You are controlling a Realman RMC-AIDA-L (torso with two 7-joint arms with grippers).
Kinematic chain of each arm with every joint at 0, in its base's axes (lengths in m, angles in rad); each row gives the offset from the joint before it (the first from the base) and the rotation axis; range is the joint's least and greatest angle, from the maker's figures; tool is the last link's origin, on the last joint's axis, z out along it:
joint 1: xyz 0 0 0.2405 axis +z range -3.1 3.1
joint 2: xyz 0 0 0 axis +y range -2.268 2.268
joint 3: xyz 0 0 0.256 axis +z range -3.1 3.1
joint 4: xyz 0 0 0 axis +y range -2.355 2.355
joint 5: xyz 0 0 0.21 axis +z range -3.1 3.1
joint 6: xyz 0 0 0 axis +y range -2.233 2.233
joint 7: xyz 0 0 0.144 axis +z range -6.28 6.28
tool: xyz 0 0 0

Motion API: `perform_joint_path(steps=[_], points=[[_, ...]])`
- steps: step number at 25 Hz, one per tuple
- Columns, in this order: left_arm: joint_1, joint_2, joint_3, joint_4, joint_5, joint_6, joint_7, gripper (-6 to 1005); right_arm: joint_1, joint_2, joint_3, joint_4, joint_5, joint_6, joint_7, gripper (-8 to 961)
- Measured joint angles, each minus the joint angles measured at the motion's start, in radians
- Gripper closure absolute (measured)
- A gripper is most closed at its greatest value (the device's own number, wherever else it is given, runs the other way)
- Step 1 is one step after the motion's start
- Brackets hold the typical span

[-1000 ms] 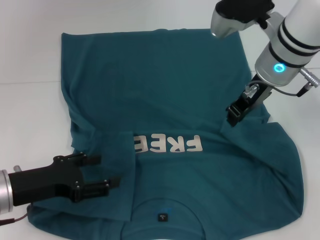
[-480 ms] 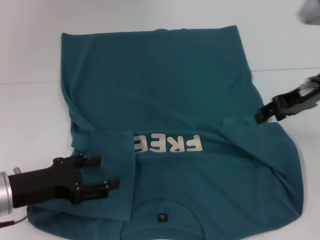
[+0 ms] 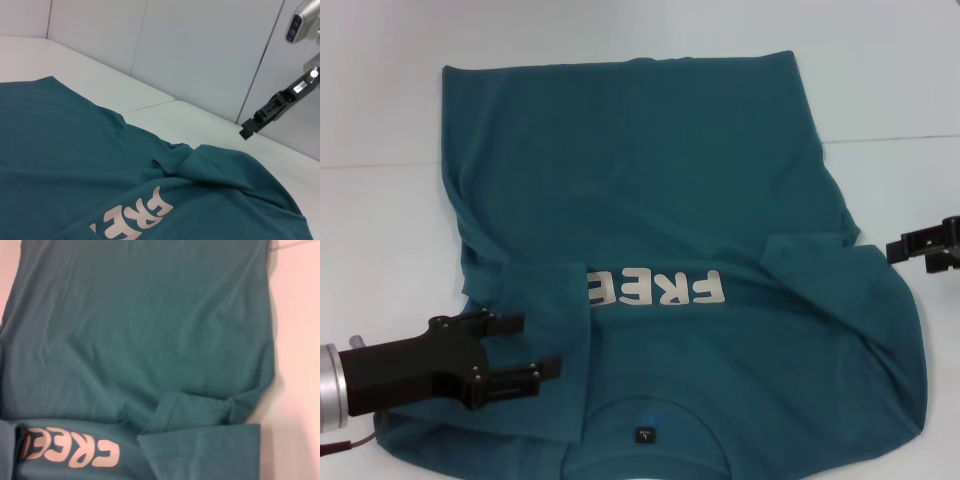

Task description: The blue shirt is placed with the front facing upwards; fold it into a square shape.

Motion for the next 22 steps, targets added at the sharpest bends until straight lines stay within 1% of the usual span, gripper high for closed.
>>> perform_joint_path(steps=[2, 6, 10, 17, 22], points=[[0.000, 0.000, 0.001, 0.000, -0.001, 0.000, 0.000, 141, 0.001, 0.001, -0.003, 0.022, -0.001, 0.022, -0.006, 192], [-0.001, -0.001, 0.002, 0.000, -0.002, 0.000, 0.000, 141, 0.008, 0.010, -0.008, 0.035, -0.016, 0.057, -0.006, 198], [-0.001, -0.002, 0.000, 0.000, -0.005, 0.002, 0.000, 141, 0.021, 0.012, -0.011, 0.074, -0.023, 0.085, -0.014, 204], [-0.001, -0.002, 0.000, 0.000, -0.005, 0.005, 0.000, 141, 0.041, 0.019, -0.063, 0.150, -0.024, 0.151, -0.019, 215], [-0.001, -0.002, 0.000, 0.000, -0.003, 0.006, 0.000, 141, 0.050, 0.029, -0.074, 0.166, -0.020, 0.156, -0.022, 222]])
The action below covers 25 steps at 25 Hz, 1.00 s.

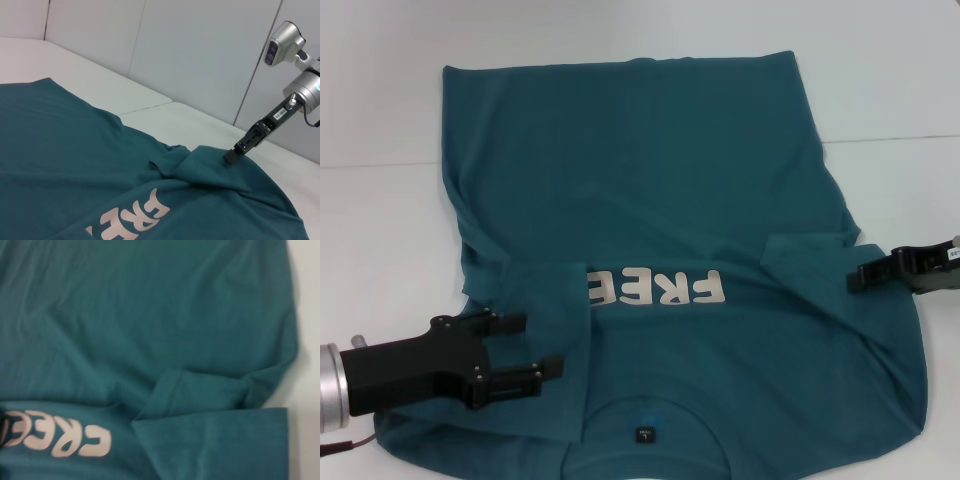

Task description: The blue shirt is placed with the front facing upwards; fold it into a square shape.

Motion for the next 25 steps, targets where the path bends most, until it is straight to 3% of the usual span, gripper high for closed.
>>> perform_joint_path(steps=[5, 18, 25], points=[[0.000, 0.000, 0.000, 0.000, 0.003, 0.002, -0.002, 142, 0.006, 0.010, 0.000, -0.008, 0.003, -0.039, -0.026, 230], [0.001, 0.000, 0.000, 0.002, 0.004, 0.003, -0.006, 142, 0.022, 0.045, -0.025, -0.082, -0.002, -0.138, -0.029, 847], [0.000, 0.000, 0.000, 0.005, 0.003, 0.003, -0.008, 142, 0.035, 0.074, -0.073, -0.083, -0.003, -0.170, -0.029, 838]])
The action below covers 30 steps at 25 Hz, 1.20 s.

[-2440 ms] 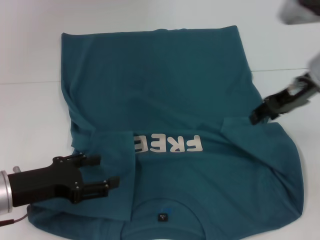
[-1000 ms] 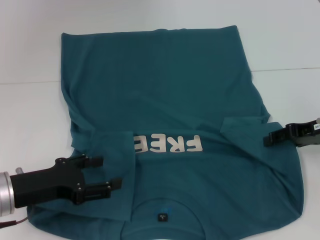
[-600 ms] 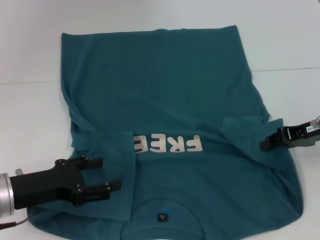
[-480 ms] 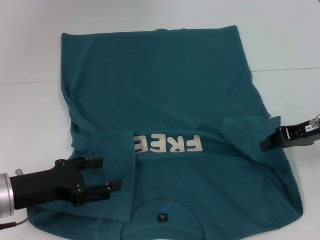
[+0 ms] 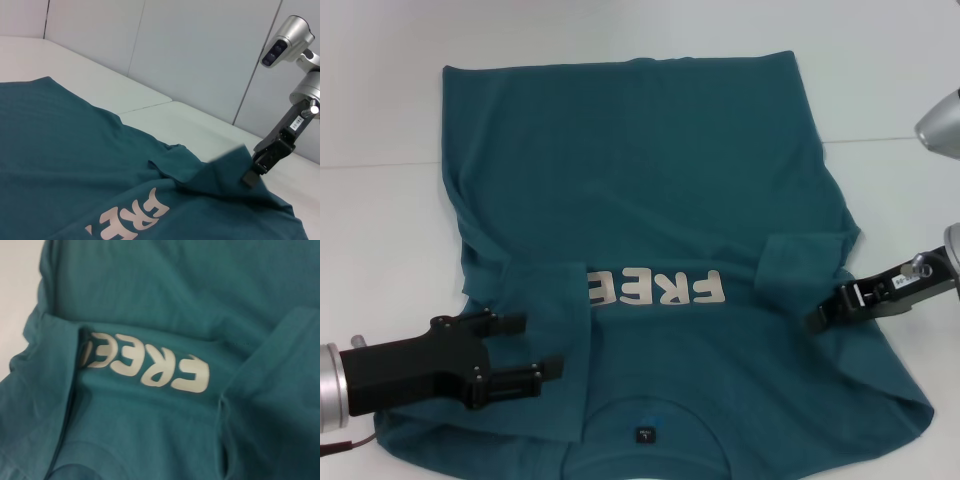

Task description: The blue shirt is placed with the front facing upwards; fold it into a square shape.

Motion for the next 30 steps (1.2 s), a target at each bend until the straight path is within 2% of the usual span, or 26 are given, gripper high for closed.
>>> perform_joint_path(steps=[14, 20, 23, 27, 30], points=[[0.003, 0.002, -0.002, 0.003, 0.000, -0.001, 0.000, 142, 0.014, 0.009, -0.026, 0.000, 0.031, -0.096, -0.019, 803], [0.009, 0.002, -0.039, 0.006, -0.006, 0.010, -0.001, 142, 0.016, 0.008, -0.020, -0.002, 0.065, -0.161, -0.039, 788], [0.012, 0.001, -0.090, 0.008, -0.009, 0.033, -0.046, 142, 0.007, 0.000, 0.003, -0.007, 0.105, -0.163, -0.050, 562], [0.030, 0.006, -0.179, 0.038, 0.006, 0.054, -0.242, 142, -0.041, -0.021, 0.074, -0.051, 0.197, -0.167, -0.077, 484], [0.075, 0.002, -0.224, 0.117, 0.048, 0.067, -0.356, 143, -0.062, -0.037, 0.099, -0.057, 0.229, -0.160, -0.091, 426]])
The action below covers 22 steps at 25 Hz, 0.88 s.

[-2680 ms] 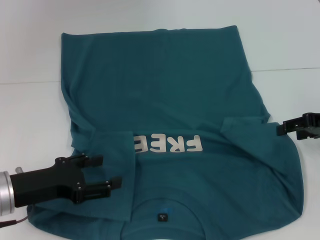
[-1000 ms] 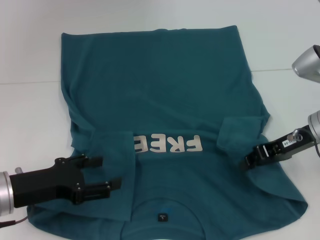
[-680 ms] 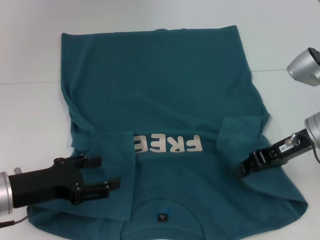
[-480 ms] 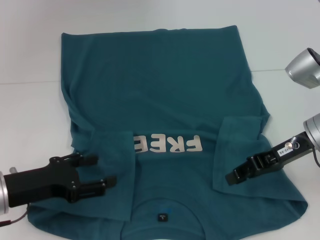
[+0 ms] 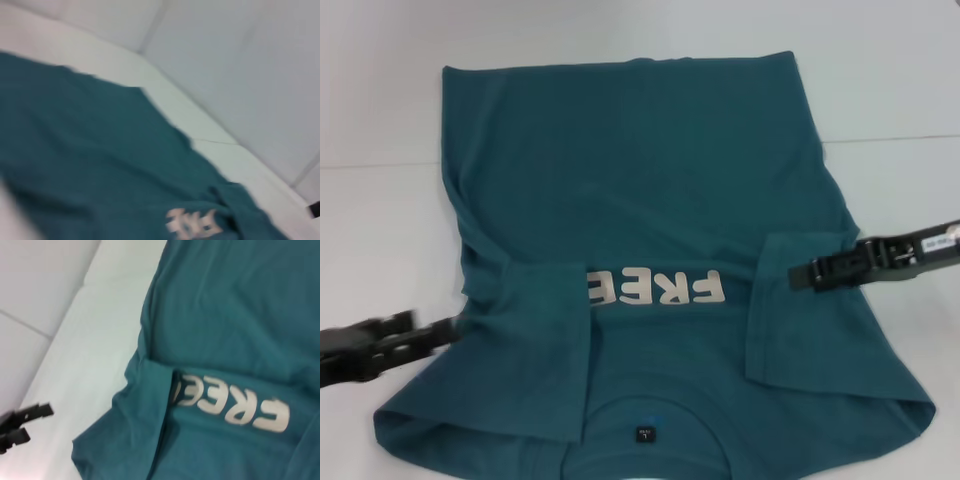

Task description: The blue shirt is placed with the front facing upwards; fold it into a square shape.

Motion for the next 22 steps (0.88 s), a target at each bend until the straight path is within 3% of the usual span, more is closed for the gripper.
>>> perform_joint_path(steps=[4, 7, 14, 22], points=[[0.047, -0.005, -0.071, 0.065, 0.059, -0.006, -0.056, 143, -0.006, -0.005, 0.008, 0.000, 0.004, 0.002, -0.017, 348], [0.054, -0.004, -0.112, 0.064, 0.078, -0.006, -0.030, 143, -0.005, -0.005, 0.008, 0.001, 0.002, 0.003, -0.022, 348], [0.056, -0.007, -0.095, 0.038, 0.160, -0.018, 0.114, 143, 0.006, -0.010, 0.008, 0.002, -0.001, -0.003, -0.013, 347], [0.038, -0.004, -0.072, -0.001, 0.207, -0.057, 0.156, 143, 0.007, -0.009, 0.002, 0.002, -0.003, -0.008, -0.019, 348]])
